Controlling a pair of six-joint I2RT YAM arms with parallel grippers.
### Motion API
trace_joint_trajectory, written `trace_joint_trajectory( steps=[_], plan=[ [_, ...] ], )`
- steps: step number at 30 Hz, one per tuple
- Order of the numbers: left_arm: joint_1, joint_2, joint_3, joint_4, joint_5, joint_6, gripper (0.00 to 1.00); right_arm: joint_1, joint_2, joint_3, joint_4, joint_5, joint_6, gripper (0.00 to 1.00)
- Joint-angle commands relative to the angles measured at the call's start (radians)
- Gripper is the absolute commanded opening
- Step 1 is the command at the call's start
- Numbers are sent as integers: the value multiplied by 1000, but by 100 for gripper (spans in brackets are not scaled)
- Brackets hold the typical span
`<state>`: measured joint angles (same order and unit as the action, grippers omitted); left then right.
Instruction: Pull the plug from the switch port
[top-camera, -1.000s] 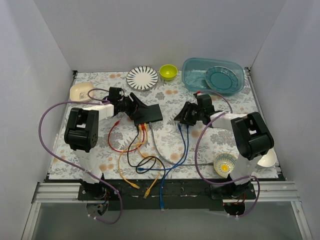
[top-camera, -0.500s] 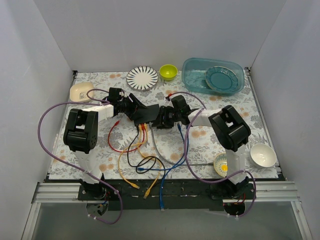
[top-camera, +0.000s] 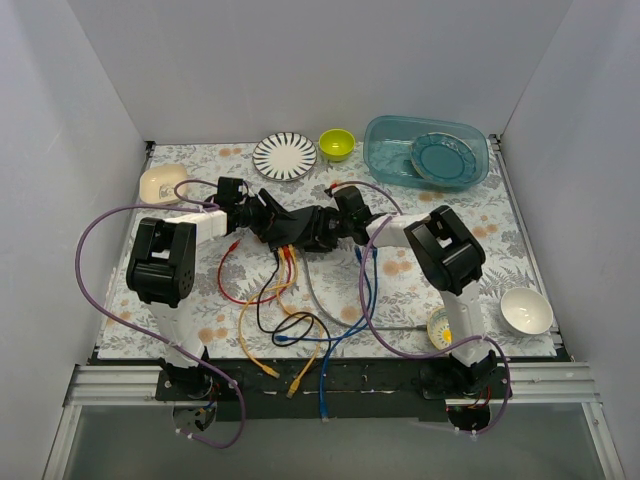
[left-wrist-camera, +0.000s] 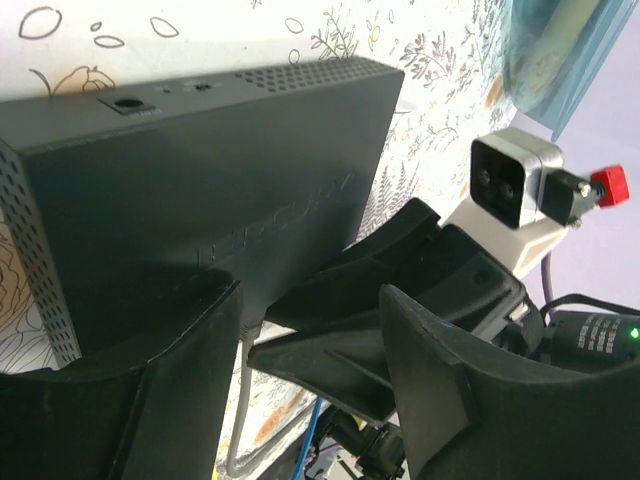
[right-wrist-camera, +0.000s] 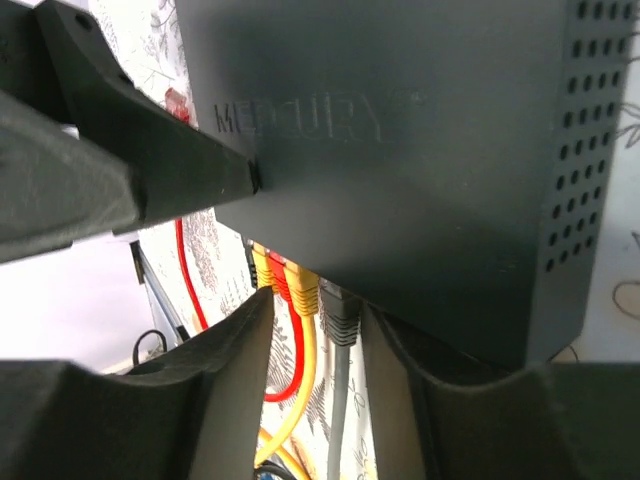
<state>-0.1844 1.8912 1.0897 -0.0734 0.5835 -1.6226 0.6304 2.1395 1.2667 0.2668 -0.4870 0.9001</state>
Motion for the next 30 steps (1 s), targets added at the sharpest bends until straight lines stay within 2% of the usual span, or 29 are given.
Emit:
trace_joint_trajectory(
  steps=[1, 6, 12, 17, 23, 30],
  plan=[
    [0, -35, -34, -52, -27, 32, 57, 2, 54, 30, 5, 31, 43, 46],
    [2, -34, -36, -52, -24, 35, 57, -1, 59, 0, 55, 25, 75, 33],
    [0, -26, -34, -49, -17, 35, 56, -21, 53, -90, 189, 8, 189, 35],
    [0, -29, -39, -48, -22, 43, 56, -23, 68, -76, 207, 7, 247, 35],
    [-4, -52, -50, -49, -36, 61, 56, -24, 91, -64, 215, 11, 301, 31],
    [-20, -67, -59, -34, -14, 63, 56, -24, 92, -112, 262, 4, 330, 14]
  ],
)
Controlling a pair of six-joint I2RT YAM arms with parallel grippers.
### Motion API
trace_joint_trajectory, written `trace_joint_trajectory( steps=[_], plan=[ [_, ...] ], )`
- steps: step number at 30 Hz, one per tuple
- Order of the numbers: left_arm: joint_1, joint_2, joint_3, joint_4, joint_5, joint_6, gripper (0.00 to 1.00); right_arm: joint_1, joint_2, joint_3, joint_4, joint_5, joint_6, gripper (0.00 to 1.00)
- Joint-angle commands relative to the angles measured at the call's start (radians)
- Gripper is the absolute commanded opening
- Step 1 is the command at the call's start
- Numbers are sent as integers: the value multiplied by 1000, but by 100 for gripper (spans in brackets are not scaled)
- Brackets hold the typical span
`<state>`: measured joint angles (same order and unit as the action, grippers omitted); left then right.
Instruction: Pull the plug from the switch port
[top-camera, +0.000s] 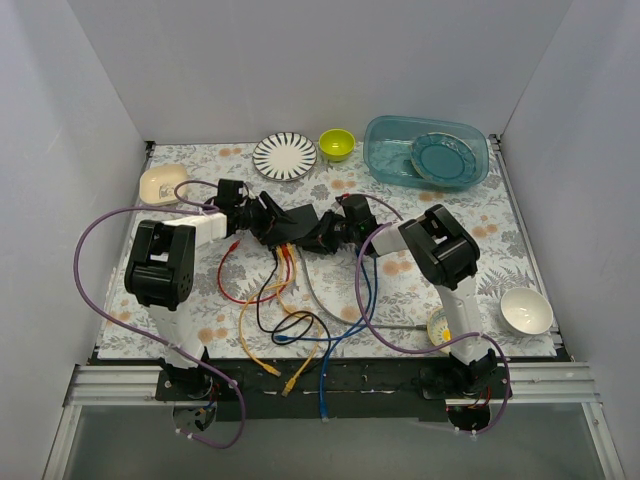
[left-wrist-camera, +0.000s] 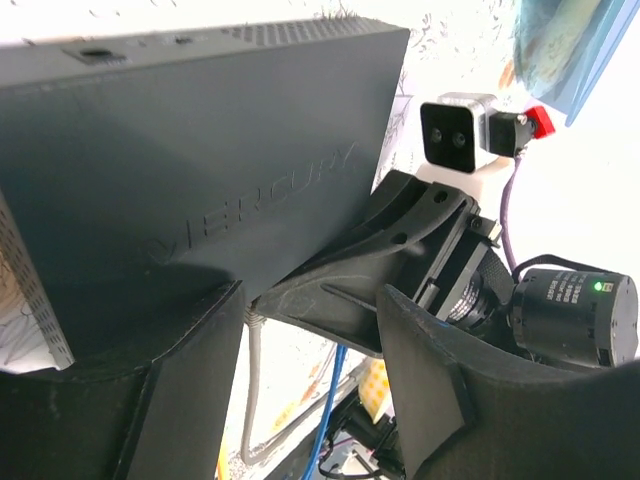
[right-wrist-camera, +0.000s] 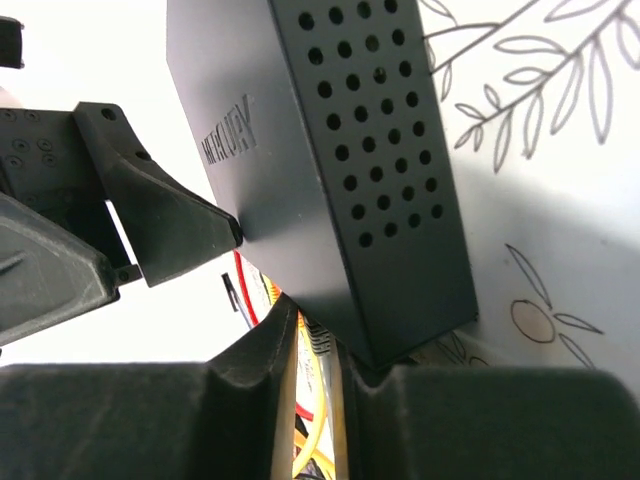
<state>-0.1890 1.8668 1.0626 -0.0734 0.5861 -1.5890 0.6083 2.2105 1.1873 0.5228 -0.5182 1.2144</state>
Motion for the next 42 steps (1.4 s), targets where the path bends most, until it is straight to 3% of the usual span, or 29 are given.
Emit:
trace_joint_trajectory(
  steps=[1, 6, 14, 24, 31, 34, 35, 38, 42],
  plan=[
    [-15, -46, -36, -17, 32, 21, 56, -1, 18, -38, 3, 34, -4, 12],
    [-66, -6, -38, 107, 156, -13, 55, 8, -6, -60, -46, 30, -91, 3],
    [-87, 80, 2, -34, 17, -14, 54, 21, -63, -170, -35, 11, -142, 1],
    [-76, 78, 30, -77, -54, -22, 53, 19, -139, -293, -14, -3, -179, 1],
    [-27, -56, -4, -11, -39, -23, 55, -145, -362, -446, -171, 139, -341, 1],
    [-18, -115, -1, 14, -20, -31, 57, -176, -434, -431, -227, 150, -412, 16],
    [-18, -135, 0, 20, -19, -40, 58, -176, -460, -399, -240, 158, -449, 33],
    [-13, -164, 0, 50, -23, -55, 60, -147, -498, -344, -268, 188, -463, 51],
    [3, -172, 20, 49, -75, -65, 60, -64, -466, -166, -320, 196, -490, 54]
  ],
)
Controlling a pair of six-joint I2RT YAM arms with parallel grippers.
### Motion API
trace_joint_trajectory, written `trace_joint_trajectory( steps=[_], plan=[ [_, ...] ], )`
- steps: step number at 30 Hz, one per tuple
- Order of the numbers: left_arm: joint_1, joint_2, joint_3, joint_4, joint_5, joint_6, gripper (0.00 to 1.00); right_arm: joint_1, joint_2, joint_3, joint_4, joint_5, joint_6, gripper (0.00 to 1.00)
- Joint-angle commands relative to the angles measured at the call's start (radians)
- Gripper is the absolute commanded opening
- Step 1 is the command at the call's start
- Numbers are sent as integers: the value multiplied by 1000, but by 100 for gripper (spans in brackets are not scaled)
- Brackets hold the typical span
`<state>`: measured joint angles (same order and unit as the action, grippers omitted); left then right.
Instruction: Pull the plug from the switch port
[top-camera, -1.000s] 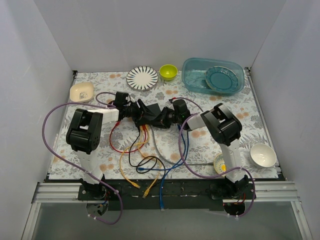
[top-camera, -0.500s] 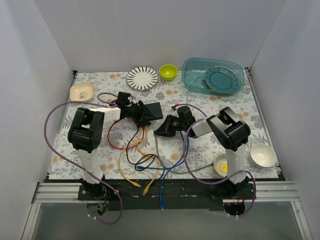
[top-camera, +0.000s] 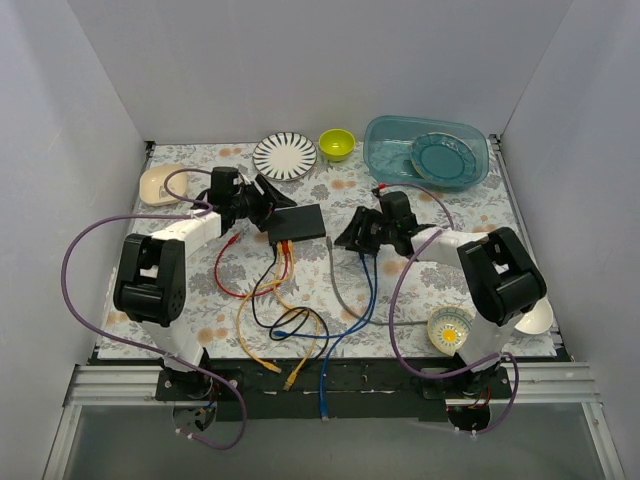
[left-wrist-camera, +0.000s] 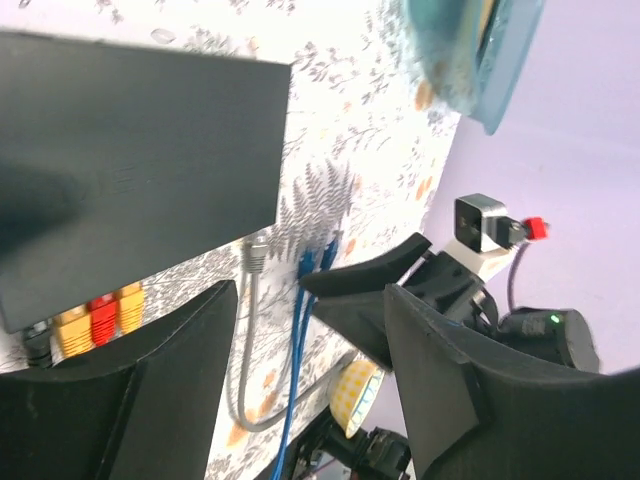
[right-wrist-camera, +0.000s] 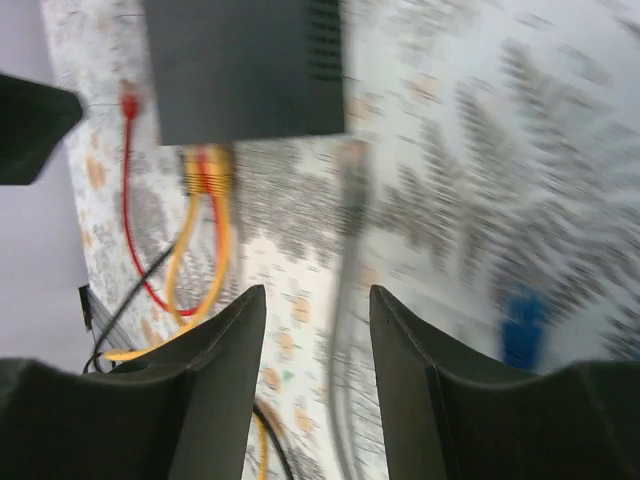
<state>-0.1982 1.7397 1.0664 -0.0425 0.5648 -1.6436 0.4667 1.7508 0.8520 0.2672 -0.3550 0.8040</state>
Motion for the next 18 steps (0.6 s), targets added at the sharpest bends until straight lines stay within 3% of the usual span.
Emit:
trace_joint_trajectory(
  steps=[1, 10, 18],
  plan=[
    [19, -34, 24, 4, -66, -12, 60, 95, 30, 197, -77, 18, -83, 54],
    [54, 193, 147, -115, -155, 44, 57, 187, 291, 354, -48, -139, 15, 45],
    [65, 235, 144, -142, -141, 44, 56, 188, 383, 403, -19, -167, 67, 45]
  ],
)
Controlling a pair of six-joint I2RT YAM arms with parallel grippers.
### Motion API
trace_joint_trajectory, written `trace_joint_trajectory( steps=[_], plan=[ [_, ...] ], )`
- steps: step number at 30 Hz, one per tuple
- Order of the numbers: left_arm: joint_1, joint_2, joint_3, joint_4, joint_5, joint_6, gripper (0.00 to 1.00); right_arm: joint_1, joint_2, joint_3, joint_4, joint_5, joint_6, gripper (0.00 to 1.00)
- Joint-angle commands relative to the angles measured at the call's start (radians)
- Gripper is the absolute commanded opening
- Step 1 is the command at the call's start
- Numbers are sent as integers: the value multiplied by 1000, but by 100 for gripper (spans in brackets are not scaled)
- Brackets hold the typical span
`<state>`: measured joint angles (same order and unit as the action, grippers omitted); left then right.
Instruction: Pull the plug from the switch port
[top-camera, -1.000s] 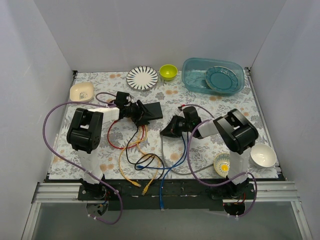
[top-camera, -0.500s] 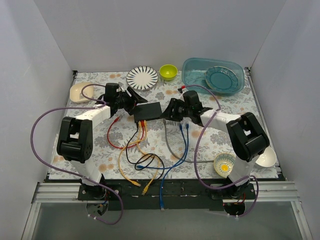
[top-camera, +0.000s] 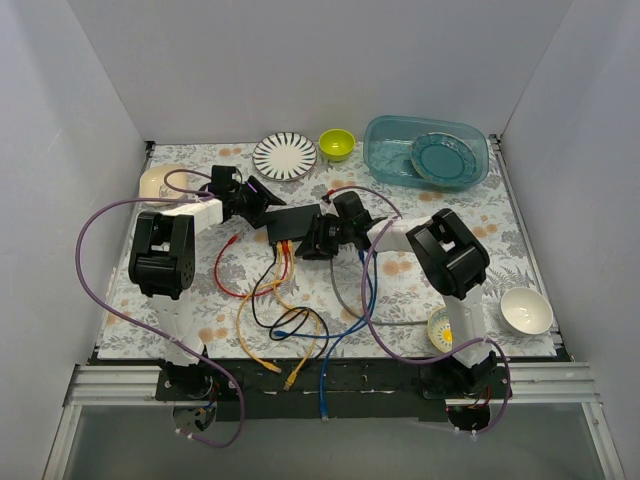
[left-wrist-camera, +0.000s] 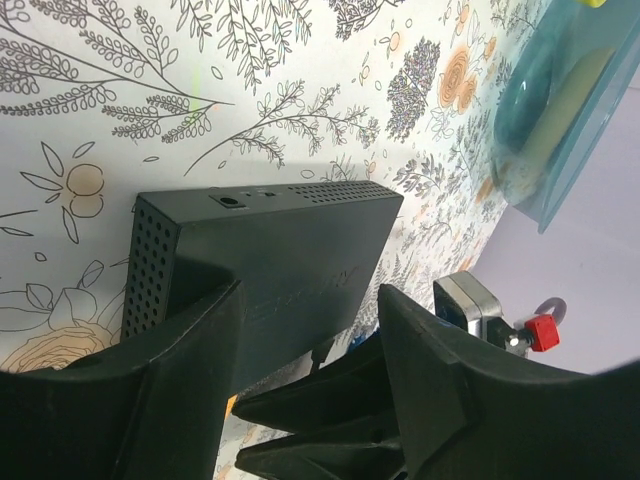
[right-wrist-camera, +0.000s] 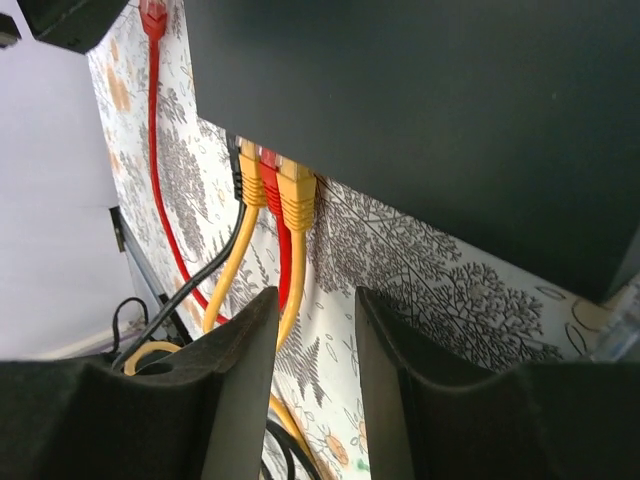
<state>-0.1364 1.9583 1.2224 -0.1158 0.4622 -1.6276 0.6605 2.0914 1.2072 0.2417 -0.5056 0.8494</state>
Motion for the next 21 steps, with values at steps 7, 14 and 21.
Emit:
trace_joint_trajectory(
  steps=[7, 14, 21],
  plan=[
    [0, -9, -76, -55, -14, 20, 56, -16, 107, 77, 73, -1, 126, 47],
    [0, -32, -133, -54, -13, 31, 55, -19, 127, 40, 171, 45, 253, 47],
    [0, -53, -159, -61, -14, 43, 55, -18, 142, 31, 222, 111, 335, 46]
  ],
)
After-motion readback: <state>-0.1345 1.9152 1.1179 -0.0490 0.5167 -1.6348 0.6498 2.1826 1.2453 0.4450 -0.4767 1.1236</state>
